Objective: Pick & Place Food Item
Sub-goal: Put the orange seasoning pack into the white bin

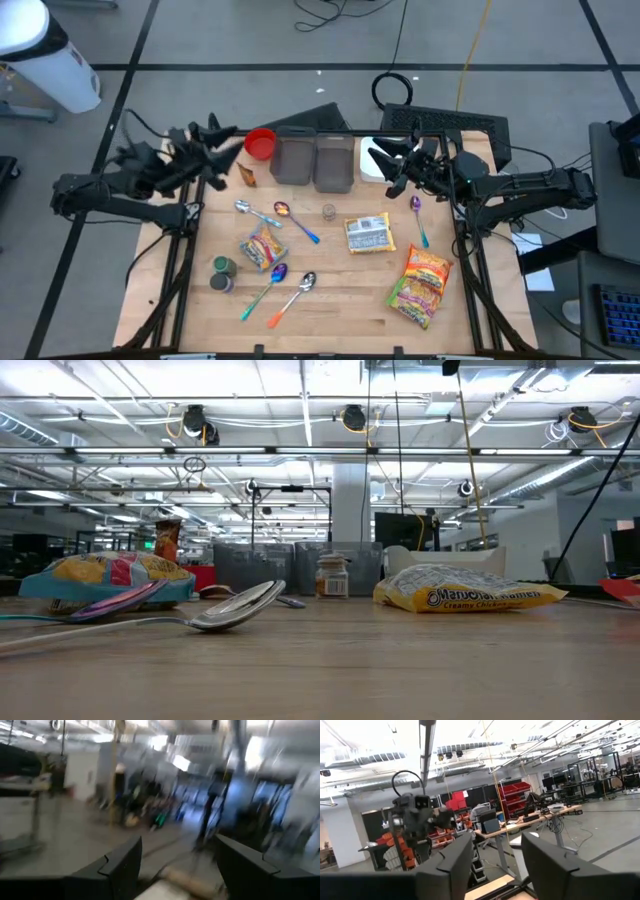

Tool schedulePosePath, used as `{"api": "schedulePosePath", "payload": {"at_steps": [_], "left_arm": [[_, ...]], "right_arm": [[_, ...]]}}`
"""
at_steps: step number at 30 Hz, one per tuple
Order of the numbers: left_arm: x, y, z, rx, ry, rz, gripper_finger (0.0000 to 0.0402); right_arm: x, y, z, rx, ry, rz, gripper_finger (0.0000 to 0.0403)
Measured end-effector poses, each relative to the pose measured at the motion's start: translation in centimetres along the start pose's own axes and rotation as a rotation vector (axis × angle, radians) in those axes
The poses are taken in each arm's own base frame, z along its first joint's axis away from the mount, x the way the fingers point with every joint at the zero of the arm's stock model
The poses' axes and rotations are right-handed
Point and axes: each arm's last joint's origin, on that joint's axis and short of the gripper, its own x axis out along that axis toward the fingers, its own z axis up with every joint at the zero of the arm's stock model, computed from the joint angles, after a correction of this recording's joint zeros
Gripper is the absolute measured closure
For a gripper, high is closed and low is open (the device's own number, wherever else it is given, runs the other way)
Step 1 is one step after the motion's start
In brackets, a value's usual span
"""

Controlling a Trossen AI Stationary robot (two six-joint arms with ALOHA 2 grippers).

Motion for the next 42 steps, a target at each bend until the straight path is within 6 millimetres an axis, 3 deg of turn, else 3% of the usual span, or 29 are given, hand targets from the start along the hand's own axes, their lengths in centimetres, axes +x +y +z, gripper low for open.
{"api": "schedulePosePath", "payload": {"at_steps": [4, 13, 24, 31, 42], "left_arm": [[-0.7, 0.8, 0.1, 0.173, 0.226, 0.106, 0.0146], [-2.7, 2.7, 3.2, 0.361, 0.611, 0.206, 0.0146], [1.4, 3.7, -0.5, 0.467, 1.083, 0.064, 0.0147], [4.2, 5.9, -2.4, 0.509, 1.235, 0.005, 0.0147], [6.8, 9.7, -4.8, 0.567, 1.384, -0.108, 0.0147]], "right_arm": [[0.0, 0.0, 0.0, -0.018, 0.001, 0.000, 0.0216], [0.0, -0.1, -0.4, -0.053, 0.037, -0.005, 0.0215], [0.0, -0.3, -1.0, -0.103, 0.097, -0.016, 0.0220], [-0.1, -0.4, -1.6, -0.065, 0.157, -0.026, 0.0222], [0.2, -1.1, -1.5, -0.064, 0.178, 0.066, 0.0227]]}}
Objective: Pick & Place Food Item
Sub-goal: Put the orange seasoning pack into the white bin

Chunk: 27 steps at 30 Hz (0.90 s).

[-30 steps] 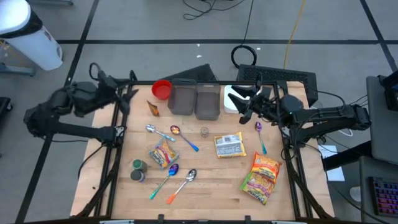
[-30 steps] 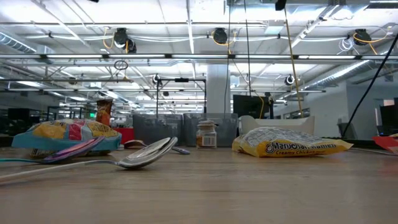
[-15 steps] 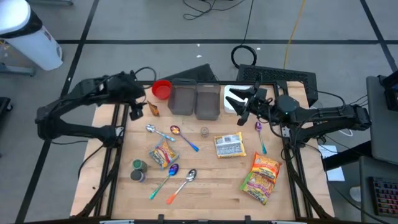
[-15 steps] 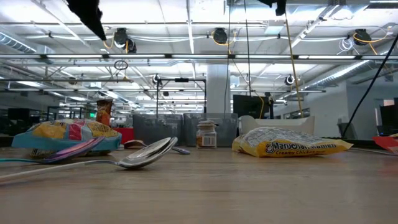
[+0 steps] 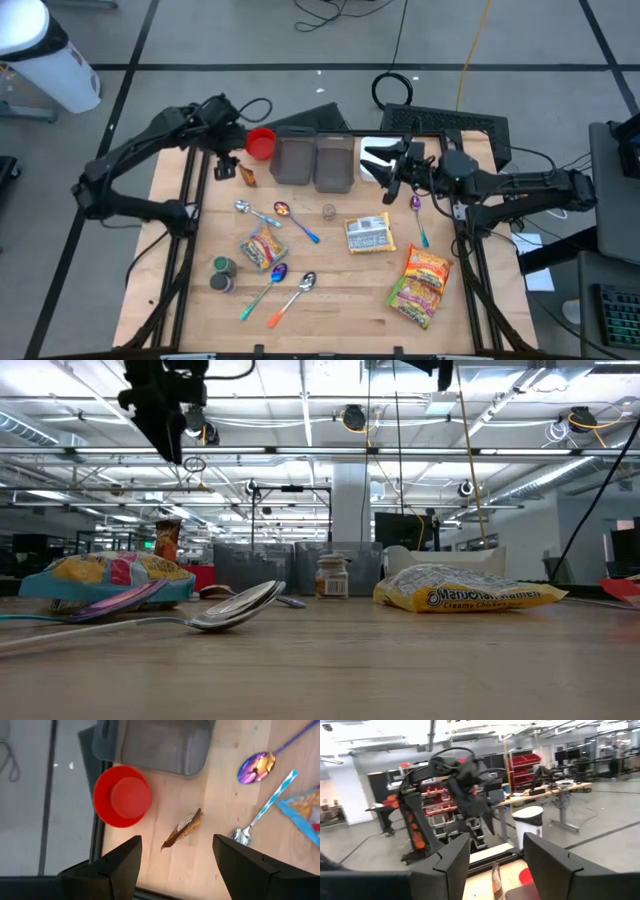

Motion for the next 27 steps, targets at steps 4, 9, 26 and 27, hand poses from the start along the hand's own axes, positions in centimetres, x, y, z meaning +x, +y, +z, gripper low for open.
{"api": "schedulePosePath", "payload": {"at_steps": [4, 9, 26, 27], "left_arm": [[1.5, 0.8, 0.2, 0.060, 0.059, -0.031, 0.0147], [3.4, 1.8, 0.5, 0.015, 0.123, -0.060, 0.0147], [4.9, 2.2, -0.5, 0.006, 0.274, -0.170, 0.0147], [4.9, 2.2, -0.5, 0.021, 0.267, -0.170, 0.0147]], "right_arm": [[0.2, -1.0, 0.1, 0.017, 0.007, 0.036, 0.0227], [0.5, -2.5, 0.2, 0.054, 0.035, 0.058, 0.0229], [0.6, -5.4, 0.5, 0.087, 0.057, 0.040, 0.0230], [0.6, -5.5, 0.5, 0.081, 0.056, 0.037, 0.0230]]}}
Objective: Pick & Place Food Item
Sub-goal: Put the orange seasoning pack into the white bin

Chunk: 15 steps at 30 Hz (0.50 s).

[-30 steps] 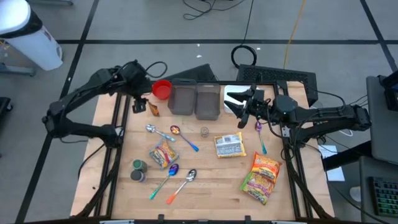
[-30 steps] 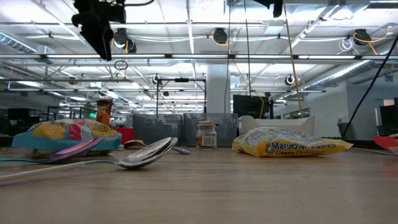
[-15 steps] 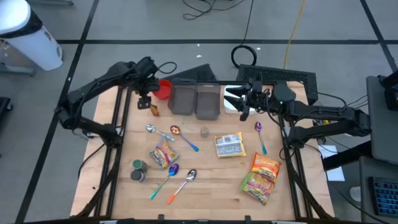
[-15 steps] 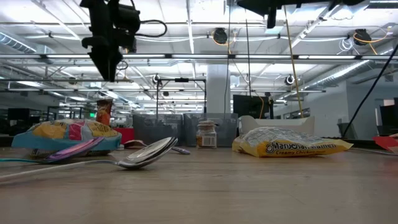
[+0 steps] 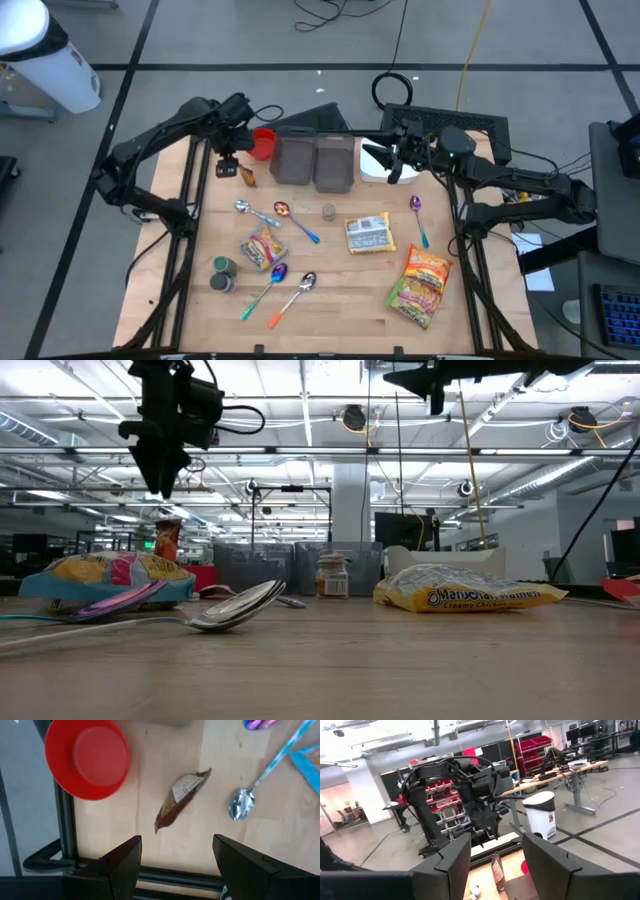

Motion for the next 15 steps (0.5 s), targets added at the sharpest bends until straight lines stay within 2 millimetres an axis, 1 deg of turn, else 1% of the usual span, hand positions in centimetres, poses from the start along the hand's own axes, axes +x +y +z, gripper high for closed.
{"api": "schedulePosePath", "payload": {"at_steps": [2, 4, 10, 15], "left_arm": [[0.0, 0.1, 0.2, 0.022, -0.024, 0.004, 0.0147], [0.5, 0.2, 0.3, 0.029, -0.037, 0.010, 0.0147], [3.3, -0.4, -0.4, 0.047, 0.024, -0.041, 0.0147], [4.7, -0.9, -0.9, 0.011, 0.067, -0.074, 0.0147]], "right_arm": [[0.0, -0.2, 0.1, -0.010, -0.003, -0.012, 0.0230], [0.0, -0.4, 0.2, -0.011, -0.012, -0.018, 0.0230], [0.0, -0.4, 0.2, -0.008, -0.011, -0.021, 0.0231], [0.0, -0.4, 0.1, -0.008, -0.003, -0.021, 0.0234]]}}
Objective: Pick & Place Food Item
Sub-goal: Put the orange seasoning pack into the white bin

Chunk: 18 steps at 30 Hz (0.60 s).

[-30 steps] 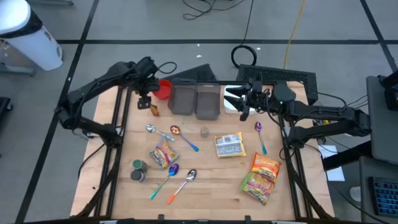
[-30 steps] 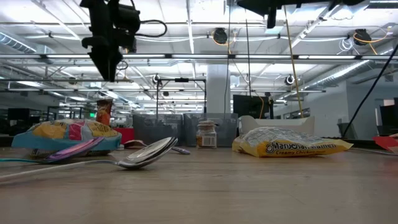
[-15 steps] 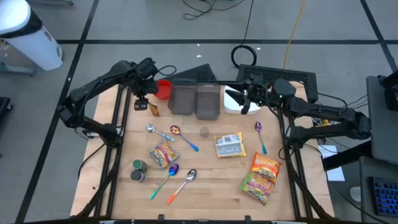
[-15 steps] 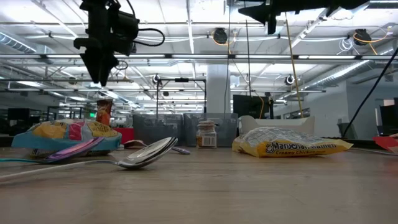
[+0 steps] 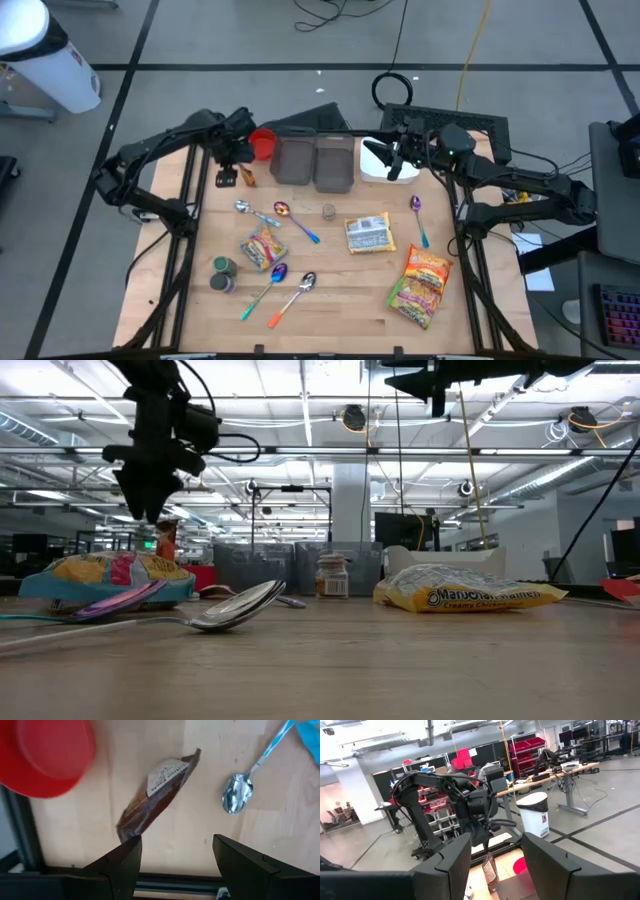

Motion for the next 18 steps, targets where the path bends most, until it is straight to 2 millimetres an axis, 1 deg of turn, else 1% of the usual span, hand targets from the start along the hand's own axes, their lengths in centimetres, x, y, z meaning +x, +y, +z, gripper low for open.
{"api": "schedulePosePath", "payload": {"at_steps": [3, 8, 14, 18], "left_arm": [[0.18, 0.09, 0.07, -0.015, -0.006, 0.013, 0.0147], [-0.02, 0.58, 0.49, -0.026, -0.029, 0.086, 0.0147], [-0.34, 0.88, 0.69, -0.010, -0.036, 0.146, 0.0147], [-0.36, 0.89, 0.76, 0.027, -0.035, 0.156, 0.0147]], "right_arm": [[0.00, 0.00, 0.01, -0.002, -0.001, 0.000, 0.0234], [0.00, -0.01, -0.05, -0.001, 0.005, -0.001, 0.0236], [0.00, -0.05, -0.21, 0.000, 0.022, -0.006, 0.0237], [-0.01, -0.10, -0.37, 0.001, 0.038, -0.010, 0.0238]]}}
